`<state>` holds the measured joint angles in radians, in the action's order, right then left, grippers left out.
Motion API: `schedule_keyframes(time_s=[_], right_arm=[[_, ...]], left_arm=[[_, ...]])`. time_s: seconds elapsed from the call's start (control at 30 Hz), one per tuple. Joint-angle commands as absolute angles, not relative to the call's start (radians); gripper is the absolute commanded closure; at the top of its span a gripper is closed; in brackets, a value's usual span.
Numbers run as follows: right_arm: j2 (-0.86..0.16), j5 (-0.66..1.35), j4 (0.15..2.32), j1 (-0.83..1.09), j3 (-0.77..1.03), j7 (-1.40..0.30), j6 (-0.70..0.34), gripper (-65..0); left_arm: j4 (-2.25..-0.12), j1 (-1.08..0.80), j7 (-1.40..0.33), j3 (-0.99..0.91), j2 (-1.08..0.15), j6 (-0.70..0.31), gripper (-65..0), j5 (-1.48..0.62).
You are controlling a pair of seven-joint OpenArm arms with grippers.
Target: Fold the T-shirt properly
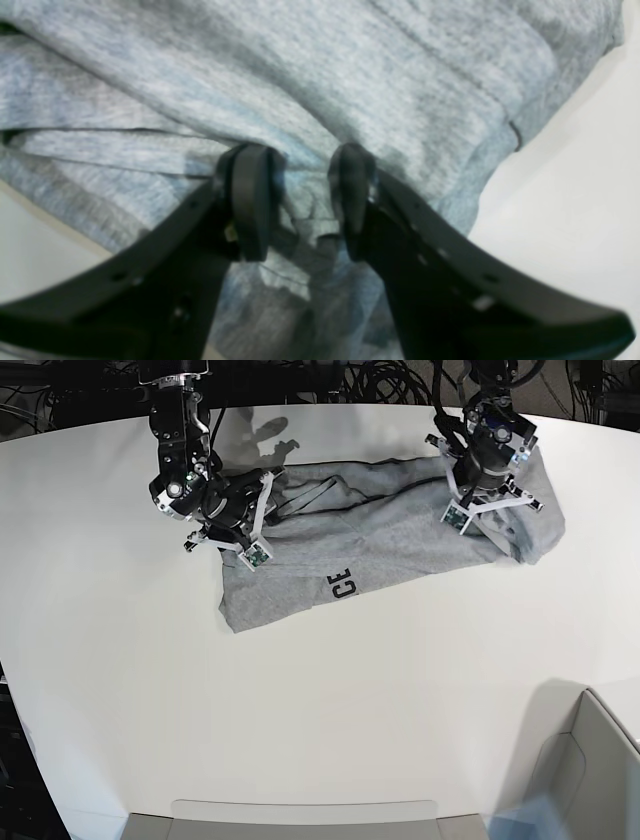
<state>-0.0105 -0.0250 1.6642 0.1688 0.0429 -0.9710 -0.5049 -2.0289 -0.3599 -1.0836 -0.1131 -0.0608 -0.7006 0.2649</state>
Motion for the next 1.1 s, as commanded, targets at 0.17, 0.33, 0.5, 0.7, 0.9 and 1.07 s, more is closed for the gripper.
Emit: schedule_keyframes(time_s=[0.17,0.33,0.5,0.7,0.9,1.07], right_arm=[[-0.012,-0.042,1.641,0.171,0.041,-1.032,-0.506,-23.4],[-0.012,-0.045,1.641,0.171,0.041,-1.032,-0.506,-23.4],[-0.012,-0.044,1.641,0.171,0.041,-1.032,-0.506,-23.4],[-0.016,-0.045,1.641,0.173,0.041,-1.032,-0.506,-23.4],[-0.018,-0.047,1.641,0.173,0.041,-1.032,-0.506,-23.4],[-0.018,-0.047,1.641,0.173,0.041,-1.032,-0.506,-23.4]], left_arm=[[-2.046,-0.41,-0.908,-0.114,-0.022,-0.698,0.0,0.274],[-2.046,-0.409,-0.854,-0.085,-0.004,-0.698,0.0,0.269],[-2.046,-0.41,-0.808,0.013,-0.004,-0.698,0.0,0.272],[-2.043,-0.415,-0.799,0.107,-0.008,-0.698,0.0,0.274],[-2.018,-0.412,-0.808,0.102,-0.01,-0.698,0.0,0.277],[-2.026,-0.429,-0.845,0.105,-0.01,-0.698,-6.5,0.277]])
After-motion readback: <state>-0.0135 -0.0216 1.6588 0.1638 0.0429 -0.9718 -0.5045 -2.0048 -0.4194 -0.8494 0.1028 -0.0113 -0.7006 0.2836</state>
